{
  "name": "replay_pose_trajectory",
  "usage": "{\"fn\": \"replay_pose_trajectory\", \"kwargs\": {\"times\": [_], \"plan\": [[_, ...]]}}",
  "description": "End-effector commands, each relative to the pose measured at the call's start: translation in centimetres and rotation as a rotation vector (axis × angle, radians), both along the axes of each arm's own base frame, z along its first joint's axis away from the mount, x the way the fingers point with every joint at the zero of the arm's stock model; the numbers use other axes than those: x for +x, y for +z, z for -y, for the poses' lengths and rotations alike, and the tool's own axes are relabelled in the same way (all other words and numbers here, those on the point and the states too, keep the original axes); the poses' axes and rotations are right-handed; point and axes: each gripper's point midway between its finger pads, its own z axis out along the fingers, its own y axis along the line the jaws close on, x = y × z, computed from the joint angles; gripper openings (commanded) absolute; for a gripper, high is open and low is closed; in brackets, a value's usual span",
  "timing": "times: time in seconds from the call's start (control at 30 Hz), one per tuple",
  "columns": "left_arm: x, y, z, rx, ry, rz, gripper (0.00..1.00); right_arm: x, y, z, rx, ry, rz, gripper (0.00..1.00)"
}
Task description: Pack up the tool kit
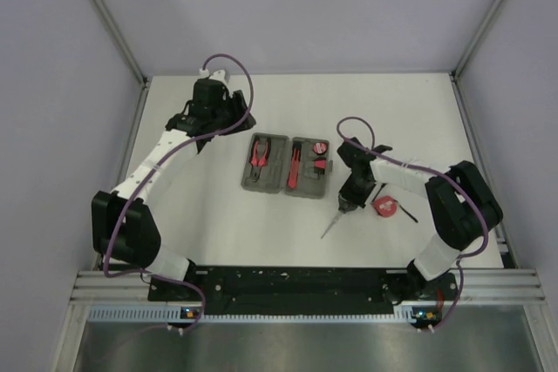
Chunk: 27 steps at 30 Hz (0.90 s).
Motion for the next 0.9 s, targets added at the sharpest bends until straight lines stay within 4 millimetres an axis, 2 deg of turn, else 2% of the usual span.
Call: {"fn": "replay_pose_trajectory", "kwargs": {"times": [0.0, 0.13, 0.3, 0.37, 0.4, 0.43, 0.47, 0.57, 0.6, 0.73, 0.87], "plan": [[0.0, 1.1, 0.4, -0.022, -0.031, 0.037, 0.57, 4.0, 1.0, -0.7, -0.002, 0.03, 0.153, 0.0], [-0.3, 1.0, 1.8, -0.054, -0.115, 0.032, 0.56, 6.5, 4.2, -1.7, 0.022, 0.126, 0.277, 0.0], [-0.9, 0.2, 3.5, -0.108, -0.208, -0.019, 0.55, 10.8, 10.3, -5.4, 0.117, 0.326, 0.458, 0.0], [-1.1, -0.3, 3.6, -0.109, -0.212, -0.043, 0.59, 12.1, 12.6, -7.3, 0.174, 0.399, 0.516, 0.0], [-1.2, -0.4, 3.6, -0.108, -0.215, -0.049, 0.62, 12.8, 13.0, -7.8, 0.176, 0.422, 0.532, 0.0], [-1.2, -0.4, 3.6, -0.106, -0.214, -0.05, 0.66, 13.7, 13.7, -8.2, 0.174, 0.444, 0.556, 0.0], [-1.3, -0.6, 3.4, -0.102, -0.211, -0.052, 0.73, 14.7, 14.2, -8.8, 0.173, 0.46, 0.578, 0.0], [-1.2, -0.6, 3.0, -0.1, -0.198, -0.057, 0.96, 16.8, 13.9, -10.0, 0.158, 0.511, 0.596, 0.0], [-1.2, -0.6, 2.9, -0.104, -0.198, -0.058, 0.99, 17.4, 13.9, -10.3, 0.152, 0.528, 0.602, 0.0], [-1.0, 0.2, 2.2, -0.117, -0.189, -0.041, 0.99, 19.0, 12.1, -10.8, 0.105, 0.581, 0.596, 0.0], [-0.8, 0.5, 1.8, -0.132, -0.187, -0.036, 0.96, 19.4, 10.4, -11.4, 0.085, 0.628, 0.576, 0.0]]}}
